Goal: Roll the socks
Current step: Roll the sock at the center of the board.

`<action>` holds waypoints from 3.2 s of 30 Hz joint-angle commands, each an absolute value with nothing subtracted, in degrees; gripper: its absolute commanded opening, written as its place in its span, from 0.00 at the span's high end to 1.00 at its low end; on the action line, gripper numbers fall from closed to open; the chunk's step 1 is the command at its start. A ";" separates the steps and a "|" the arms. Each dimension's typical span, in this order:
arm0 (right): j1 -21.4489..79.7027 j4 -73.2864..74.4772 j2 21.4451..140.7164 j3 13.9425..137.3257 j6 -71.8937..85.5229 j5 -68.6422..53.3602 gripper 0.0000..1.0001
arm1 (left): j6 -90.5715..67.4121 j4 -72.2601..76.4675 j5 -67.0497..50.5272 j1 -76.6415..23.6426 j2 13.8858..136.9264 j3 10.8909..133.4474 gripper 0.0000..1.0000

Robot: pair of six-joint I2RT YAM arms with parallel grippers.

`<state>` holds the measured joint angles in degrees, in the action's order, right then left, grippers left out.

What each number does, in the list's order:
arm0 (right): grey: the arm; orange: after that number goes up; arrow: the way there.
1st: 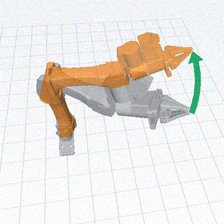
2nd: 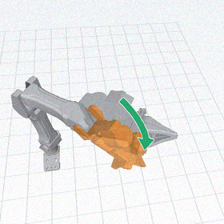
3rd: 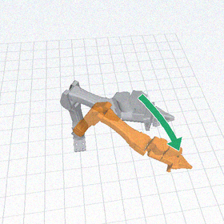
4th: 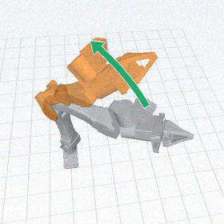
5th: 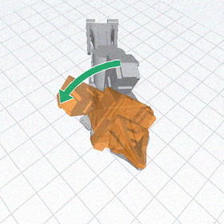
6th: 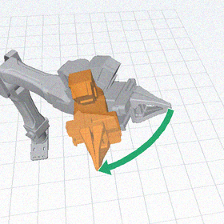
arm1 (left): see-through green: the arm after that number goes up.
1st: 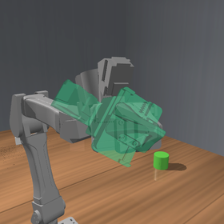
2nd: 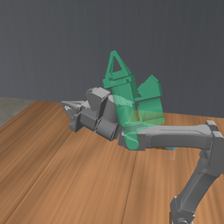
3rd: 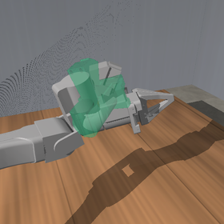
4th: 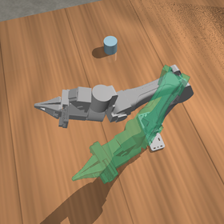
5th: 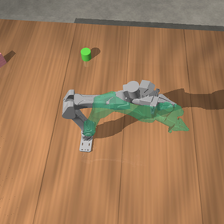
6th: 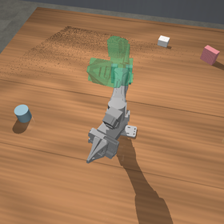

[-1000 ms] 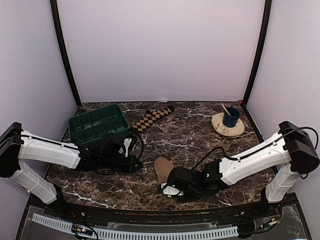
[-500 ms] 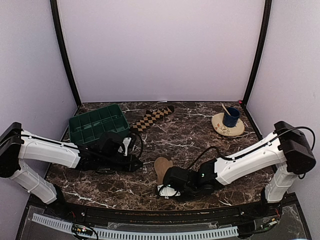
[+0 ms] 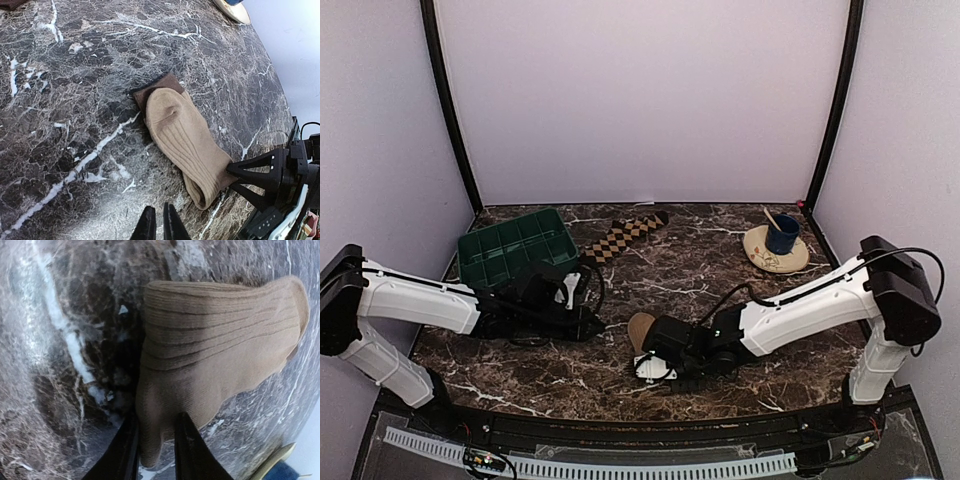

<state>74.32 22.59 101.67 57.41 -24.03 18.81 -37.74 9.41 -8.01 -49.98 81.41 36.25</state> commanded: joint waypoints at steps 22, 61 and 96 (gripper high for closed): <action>69.78 41.27 111.69 76.40 -12.53 -7.43 1.00 | -34.62 23.99 -15.95 -49.46 78.74 28.30 0.85; 54.07 44.44 124.03 87.69 -9.72 -55.10 1.00 | -29.15 31.19 -16.01 -59.27 70.50 18.63 0.72; 53.09 46.42 125.60 88.33 -11.75 -56.33 1.00 | -12.34 17.02 0.07 -69.75 80.48 32.05 0.51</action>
